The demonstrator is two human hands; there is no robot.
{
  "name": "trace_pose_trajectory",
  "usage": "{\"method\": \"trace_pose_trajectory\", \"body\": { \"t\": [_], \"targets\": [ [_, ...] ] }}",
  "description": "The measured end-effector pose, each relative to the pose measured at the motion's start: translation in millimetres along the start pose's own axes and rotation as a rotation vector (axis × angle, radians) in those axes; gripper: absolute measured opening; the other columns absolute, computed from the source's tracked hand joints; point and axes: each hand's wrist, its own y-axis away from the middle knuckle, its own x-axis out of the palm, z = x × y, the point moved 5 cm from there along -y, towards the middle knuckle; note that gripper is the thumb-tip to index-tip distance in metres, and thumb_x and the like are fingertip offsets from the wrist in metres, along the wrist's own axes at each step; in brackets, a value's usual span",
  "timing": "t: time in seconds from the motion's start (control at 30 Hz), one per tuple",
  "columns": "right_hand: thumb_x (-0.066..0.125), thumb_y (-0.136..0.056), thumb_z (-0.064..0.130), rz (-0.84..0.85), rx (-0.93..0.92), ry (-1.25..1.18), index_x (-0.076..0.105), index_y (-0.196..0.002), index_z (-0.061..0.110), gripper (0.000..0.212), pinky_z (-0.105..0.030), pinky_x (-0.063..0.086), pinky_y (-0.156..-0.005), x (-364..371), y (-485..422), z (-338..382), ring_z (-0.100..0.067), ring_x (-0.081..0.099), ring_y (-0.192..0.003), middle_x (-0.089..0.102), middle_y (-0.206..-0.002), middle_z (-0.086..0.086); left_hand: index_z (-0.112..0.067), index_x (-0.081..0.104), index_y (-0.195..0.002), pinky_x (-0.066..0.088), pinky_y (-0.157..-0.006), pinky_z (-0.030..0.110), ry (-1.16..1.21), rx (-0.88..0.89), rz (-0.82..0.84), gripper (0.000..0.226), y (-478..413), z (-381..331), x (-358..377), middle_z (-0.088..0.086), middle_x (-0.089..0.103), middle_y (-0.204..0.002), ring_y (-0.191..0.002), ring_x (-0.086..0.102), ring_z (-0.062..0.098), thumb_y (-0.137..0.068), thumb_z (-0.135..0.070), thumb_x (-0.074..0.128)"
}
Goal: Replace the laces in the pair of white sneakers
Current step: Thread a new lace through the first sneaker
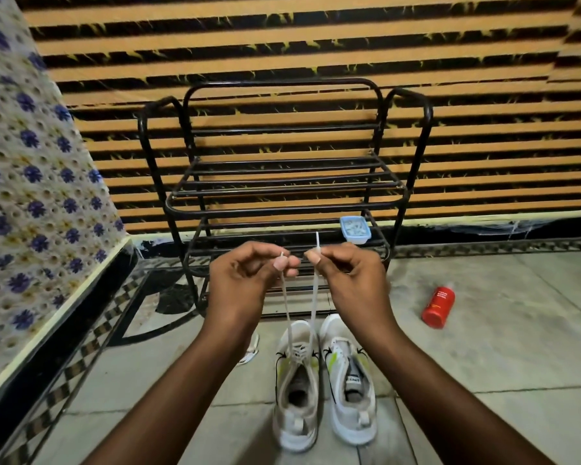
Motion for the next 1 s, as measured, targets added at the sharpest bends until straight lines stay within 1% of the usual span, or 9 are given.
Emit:
{"method": "trace_pose_trajectory", "body": {
  "t": [0.1,0.2,0.27,0.4,0.5,0.63,0.7,0.87,1.0],
  "targets": [
    [0.075,-0.089,0.018,-0.015,0.015,-0.044,0.080,-0.092,0.018,0.005,-0.034,0.057,-0.080,1.0,-2.0,1.4,-0.011,0.070,-0.086,0.073,-0.085,0.003,-0.009,0.072,-0.097,0.058,-0.071,0.026,-0.071,0.011,-0.019,0.007,-4.6,2.6,-0.8,0.009,0.077,-0.089,-0.084,0.073,0.021,-0.095,-0.004,0.067],
    [0.077,-0.086,0.013,-0.006,0.017,-0.066,0.080,-0.096,0.013,0.010,-0.034,0.059,-0.083,1.8,-1.8,2.0,-0.010,0.072,-0.089,0.075,-0.089,0.001,-0.012,0.073,-0.095,0.058,-0.070,0.026,-0.075,0.015,-0.039,0.006,-10.1,6.1,-2.1,0.011,0.074,-0.087,-0.077,0.068,0.019,-0.094,-0.006,0.070],
    [0.079,-0.084,0.013,-0.004,0.010,-0.060,0.079,-0.097,0.014,0.014,-0.036,0.060,-0.082,1.5,-0.4,3.0,-0.011,0.072,-0.088,0.076,-0.087,0.002,-0.014,0.075,-0.094,0.058,-0.070,0.026,-0.066,0.013,-0.058,0.009,-11.6,8.0,-2.4,0.010,0.074,-0.085,-0.075,0.068,0.018,-0.091,-0.006,0.073],
    [0.081,-0.081,0.009,-0.023,-0.013,-0.087,0.075,-0.096,0.017,0.018,-0.030,0.059,-0.078,0.6,-1.6,5.8,-0.016,0.070,-0.077,0.072,-0.077,-0.001,-0.017,0.076,-0.091,0.058,-0.071,0.026,-0.023,-0.013,-0.079,0.011,-14.2,13.4,-0.4,0.008,0.074,-0.084,-0.076,0.069,0.018,-0.090,-0.006,0.074],
    [0.082,-0.080,0.007,-0.040,-0.039,-0.095,0.074,-0.096,0.016,0.020,-0.029,0.057,-0.082,1.2,-3.6,8.6,-0.013,0.071,-0.079,0.073,-0.076,0.000,-0.015,0.074,-0.092,0.057,-0.071,0.028,0.012,-0.052,-0.067,0.008,-16.5,17.2,0.9,0.005,0.070,-0.079,-0.074,0.064,0.017,-0.092,-0.006,0.072],
    [0.081,-0.080,0.003,-0.056,-0.077,-0.120,0.074,-0.098,0.011,0.021,-0.018,0.055,-0.076,2.1,-3.0,11.3,-0.012,0.072,-0.079,0.074,-0.078,0.000,-0.015,0.073,-0.092,0.058,-0.075,0.033,0.020,-0.062,-0.059,0.007,-20.5,17.9,1.6,0.001,0.070,-0.083,-0.081,0.066,0.015,-0.093,-0.008,0.072],
    [0.080,-0.080,0.002,-0.065,-0.084,-0.125,0.073,-0.098,0.010,0.021,-0.016,0.054,-0.075,2.5,-2.3,11.8,-0.011,0.072,-0.080,0.074,-0.079,0.000,-0.016,0.073,-0.093,0.058,-0.076,0.032,0.011,-0.068,-0.056,0.006,-21.8,18.3,1.4,-0.001,0.072,-0.086,-0.084,0.068,0.013,-0.092,-0.010,0.072],
    [0.080,-0.080,0.001,-0.078,-0.089,-0.125,0.073,-0.099,0.009,0.022,-0.017,0.055,-0.076,4.0,-1.3,13.0,-0.011,0.072,-0.081,0.074,-0.080,0.001,-0.022,0.074,-0.088,0.056,-0.075,0.031,0.009,-0.078,-0.056,0.010,-21.7,19.5,1.7,-0.005,0.073,-0.085,-0.081,0.068,0.007,-0.092,-0.012,0.073],
    [0.081,-0.080,0.003,-0.086,-0.095,-0.115,0.073,-0.100,0.010,0.022,-0.020,0.056,-0.077,3.9,-0.8,11.1,-0.011,0.073,-0.083,0.075,-0.081,0.002,-0.018,0.074,-0.091,0.056,-0.075,0.032,0.019,-0.076,-0.058,0.006,-22.3,20.8,1.0,-0.006,0.072,-0.082,-0.080,0.067,0.008,-0.092,-0.012,0.073]
  ]
}}
